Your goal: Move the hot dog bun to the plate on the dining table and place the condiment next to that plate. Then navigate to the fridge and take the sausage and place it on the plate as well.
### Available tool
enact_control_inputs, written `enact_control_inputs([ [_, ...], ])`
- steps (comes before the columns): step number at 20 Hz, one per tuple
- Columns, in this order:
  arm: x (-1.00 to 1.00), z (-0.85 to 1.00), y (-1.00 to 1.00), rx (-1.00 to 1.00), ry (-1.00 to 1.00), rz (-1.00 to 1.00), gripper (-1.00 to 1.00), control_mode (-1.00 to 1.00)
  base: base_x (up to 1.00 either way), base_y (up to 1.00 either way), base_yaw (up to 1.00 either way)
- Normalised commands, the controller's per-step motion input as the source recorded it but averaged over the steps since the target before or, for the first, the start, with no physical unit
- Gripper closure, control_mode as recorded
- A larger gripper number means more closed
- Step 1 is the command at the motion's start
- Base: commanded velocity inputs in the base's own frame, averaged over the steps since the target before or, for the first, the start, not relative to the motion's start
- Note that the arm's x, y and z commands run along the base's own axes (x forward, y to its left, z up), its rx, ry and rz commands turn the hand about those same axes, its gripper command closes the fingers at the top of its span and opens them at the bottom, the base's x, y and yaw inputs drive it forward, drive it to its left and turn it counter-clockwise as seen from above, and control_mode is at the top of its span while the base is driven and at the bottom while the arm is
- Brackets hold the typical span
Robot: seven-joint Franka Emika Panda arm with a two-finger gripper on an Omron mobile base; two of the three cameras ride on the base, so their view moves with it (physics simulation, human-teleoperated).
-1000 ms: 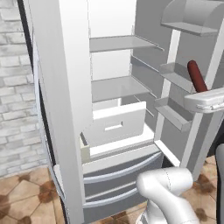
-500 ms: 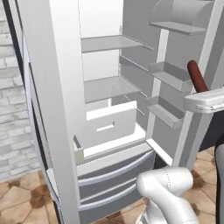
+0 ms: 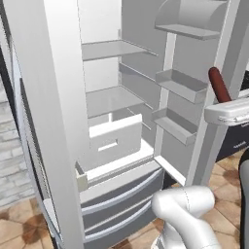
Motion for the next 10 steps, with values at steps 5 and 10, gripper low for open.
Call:
enact_control_inputs([
  [5,0.00,0.00,0.00,0.00,0.00,0.00,1.00,1.00,-0.51,0.92,-0.24],
  [10,0.00,0.00,0.00,0.00,0.00,0.00,1.00,1.00,0.15,0.97,0.02],
])
